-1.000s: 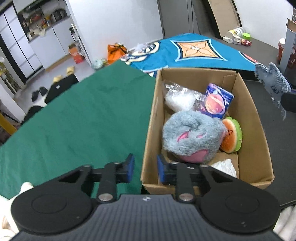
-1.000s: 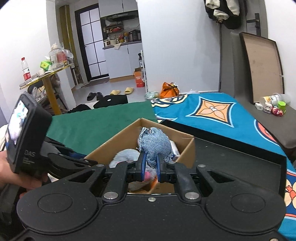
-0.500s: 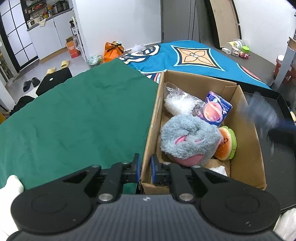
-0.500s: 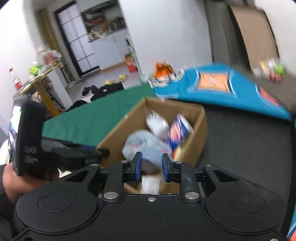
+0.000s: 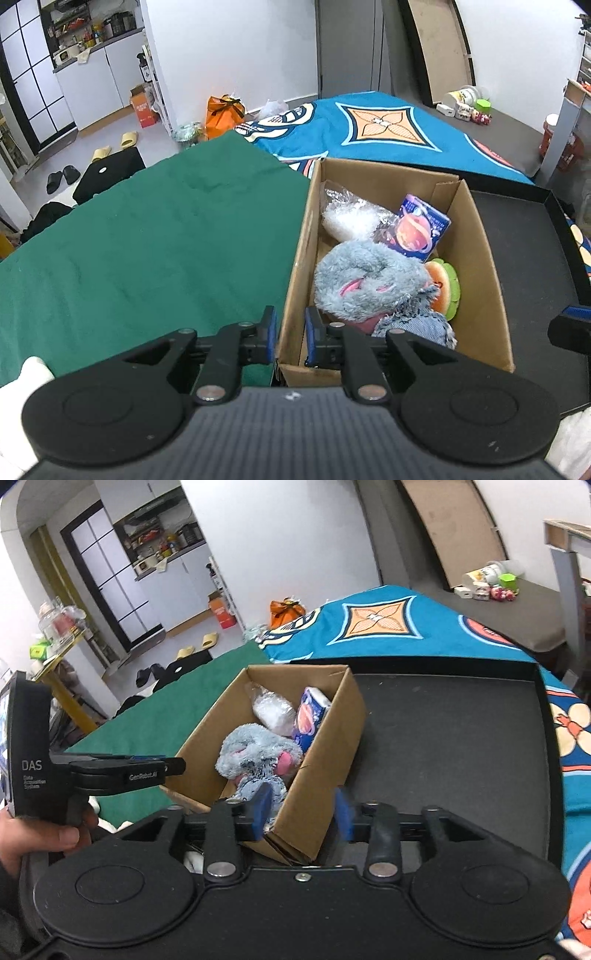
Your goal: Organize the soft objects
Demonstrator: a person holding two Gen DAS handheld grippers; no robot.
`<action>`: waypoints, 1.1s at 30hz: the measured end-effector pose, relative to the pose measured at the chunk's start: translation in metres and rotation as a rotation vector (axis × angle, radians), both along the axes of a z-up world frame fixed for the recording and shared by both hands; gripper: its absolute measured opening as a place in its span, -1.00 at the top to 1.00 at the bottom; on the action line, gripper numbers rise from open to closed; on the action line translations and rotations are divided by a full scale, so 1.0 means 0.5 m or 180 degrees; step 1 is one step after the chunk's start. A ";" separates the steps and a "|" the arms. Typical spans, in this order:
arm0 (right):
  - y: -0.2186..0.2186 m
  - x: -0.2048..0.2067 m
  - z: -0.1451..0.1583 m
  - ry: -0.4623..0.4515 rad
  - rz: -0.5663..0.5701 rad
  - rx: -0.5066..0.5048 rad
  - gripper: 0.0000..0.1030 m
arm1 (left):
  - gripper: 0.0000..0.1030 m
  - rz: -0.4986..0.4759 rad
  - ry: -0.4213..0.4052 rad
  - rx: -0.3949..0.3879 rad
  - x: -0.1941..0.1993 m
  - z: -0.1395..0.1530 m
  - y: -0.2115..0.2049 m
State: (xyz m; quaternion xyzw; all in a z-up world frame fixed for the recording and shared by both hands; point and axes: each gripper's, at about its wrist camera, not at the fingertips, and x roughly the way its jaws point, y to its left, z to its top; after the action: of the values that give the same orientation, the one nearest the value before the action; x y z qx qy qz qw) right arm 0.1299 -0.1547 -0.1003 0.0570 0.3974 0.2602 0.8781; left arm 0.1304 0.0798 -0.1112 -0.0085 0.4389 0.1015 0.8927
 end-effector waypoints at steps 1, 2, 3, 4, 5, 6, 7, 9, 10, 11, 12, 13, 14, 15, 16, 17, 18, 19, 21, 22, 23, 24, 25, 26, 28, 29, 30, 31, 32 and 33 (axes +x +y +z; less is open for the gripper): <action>-0.005 -0.004 0.005 -0.0029 -0.0024 0.0013 0.06 | 0.66 0.0003 -0.0002 -0.0012 -0.003 0.006 0.000; -0.009 -0.007 0.010 -0.0043 -0.0036 0.0022 0.06 | 0.61 -0.0002 -0.0001 -0.0022 -0.005 0.011 -0.003; -0.012 -0.008 0.014 -0.0041 -0.0050 0.0036 0.05 | 0.58 -0.0009 0.0005 -0.0030 -0.007 0.017 -0.005; -0.018 -0.010 0.018 -0.0028 -0.0070 0.0064 0.04 | 0.52 -0.0021 0.0007 -0.0035 -0.009 0.024 -0.007; -0.022 -0.010 0.021 -0.0015 -0.0092 0.0085 0.02 | 0.44 -0.0041 -0.0002 -0.0037 -0.013 0.032 -0.011; -0.026 -0.009 0.023 -0.0008 -0.0116 0.0093 -0.01 | 0.39 -0.0057 -0.0015 -0.0039 -0.015 0.039 -0.015; -0.031 -0.010 0.026 -0.0005 -0.0150 0.0094 -0.04 | 0.28 -0.0074 -0.0030 -0.0041 -0.018 0.046 -0.020; -0.043 -0.013 0.032 -0.0003 -0.0219 0.0098 -0.13 | 0.14 -0.0111 -0.0053 -0.0050 -0.024 0.061 -0.030; -0.051 -0.015 0.036 0.0001 -0.0263 0.0110 -0.16 | 0.06 -0.0131 -0.0064 -0.0056 -0.027 0.068 -0.035; -0.058 -0.017 0.038 0.0005 -0.0305 0.0126 -0.23 | -0.02 -0.0154 -0.0078 -0.0060 -0.031 0.075 -0.041; -0.065 -0.020 0.042 0.0003 -0.0351 0.0142 -0.30 | -0.06 -0.0183 -0.0090 -0.0064 -0.035 0.083 -0.047; -0.074 -0.023 0.048 -0.0008 -0.0409 0.0155 -0.34 | -0.14 -0.0211 -0.0102 -0.0070 -0.039 0.091 -0.054; -0.081 -0.026 0.052 -0.0019 -0.0460 0.0163 -0.42 | -0.23 -0.0234 -0.0117 -0.0078 -0.042 0.098 -0.060; -0.088 -0.030 0.056 -0.0031 -0.0508 0.0169 -0.50 | -0.27 -0.0258 -0.0136 -0.0092 -0.047 0.107 -0.066; -0.096 -0.033 0.061 -0.0053 -0.0554 0.0179 -0.53 | -0.35 -0.0279 -0.0153 -0.0107 -0.051 0.115 -0.071; -0.105 -0.035 0.066 -0.0072 -0.0593 0.0188 -0.59 | -0.42 -0.0296 -0.0163 -0.0120 -0.056 0.120 -0.074; -0.113 -0.038 0.071 -0.0088 -0.0629 0.0198 -0.66 | -0.44 -0.0310 -0.0164 -0.0127 -0.059 0.127 -0.079; -0.120 -0.042 0.076 -0.0104 -0.0667 0.0207 -0.70 | -0.47 -0.0324 -0.0165 -0.0132 -0.063 0.133 -0.085; -0.134 -0.048 0.084 -0.0125 -0.0728 0.0217 -0.79 | -0.53 -0.0362 -0.0181 -0.0150 -0.072 0.146 -0.096; -0.140 -0.052 0.088 -0.0133 -0.0744 0.0224 -0.81 | -0.57 -0.0378 -0.0195 -0.0162 -0.078 0.154 -0.101; -0.144 -0.055 0.091 -0.0139 -0.0751 0.0227 -0.85 | -0.61 -0.0386 -0.0210 -0.0172 -0.082 0.159 -0.105; -0.147 -0.059 0.095 -0.0145 -0.0758 0.0225 -0.89 | -0.64 -0.0393 -0.0229 -0.0180 -0.088 0.166 -0.110; -0.150 -0.064 0.099 -0.0155 -0.0768 0.0213 -0.90 | -0.69 -0.0395 -0.0248 -0.0181 -0.095 0.173 -0.115; -0.152 -0.067 0.102 -0.0167 -0.0778 0.0199 -0.93 | -0.73 -0.0396 -0.0264 -0.0182 -0.100 0.179 -0.119; -0.158 -0.075 0.113 -0.0189 -0.0797 0.0195 -0.98 | -0.75 -0.0403 -0.0294 -0.0195 -0.111 0.191 -0.126; -0.160 -0.080 0.118 -0.0199 -0.0804 0.0203 -1.00 | -0.77 -0.0401 -0.0305 -0.0205 -0.118 0.197 -0.128; -0.162 -0.086 0.123 -0.0204 -0.0805 0.0203 -1.00 | -0.77 -0.0398 -0.0319 -0.0216 -0.124 0.203 -0.130; -0.162 -0.092 0.128 -0.0208 -0.0797 0.0190 -1.00 | -0.78 -0.0394 -0.0332 -0.0226 -0.130 0.208 -0.132; -0.162 -0.095 0.133 -0.0212 -0.0787 0.0169 -1.00 | -0.79 -0.0389 -0.0343 -0.0236 -0.136 0.214 -0.132; -0.161 -0.098 0.137 -0.0215 -0.0783 0.0147 -1.00 | -0.80 -0.0385 -0.0359 -0.0245 -0.143 0.220 -0.134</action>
State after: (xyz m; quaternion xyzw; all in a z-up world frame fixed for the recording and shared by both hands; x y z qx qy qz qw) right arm 0.0810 -0.2352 -0.0318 0.1167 0.3516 0.1614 0.9147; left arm 0.0589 0.0130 -0.0012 -0.0219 0.3912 0.0298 0.9196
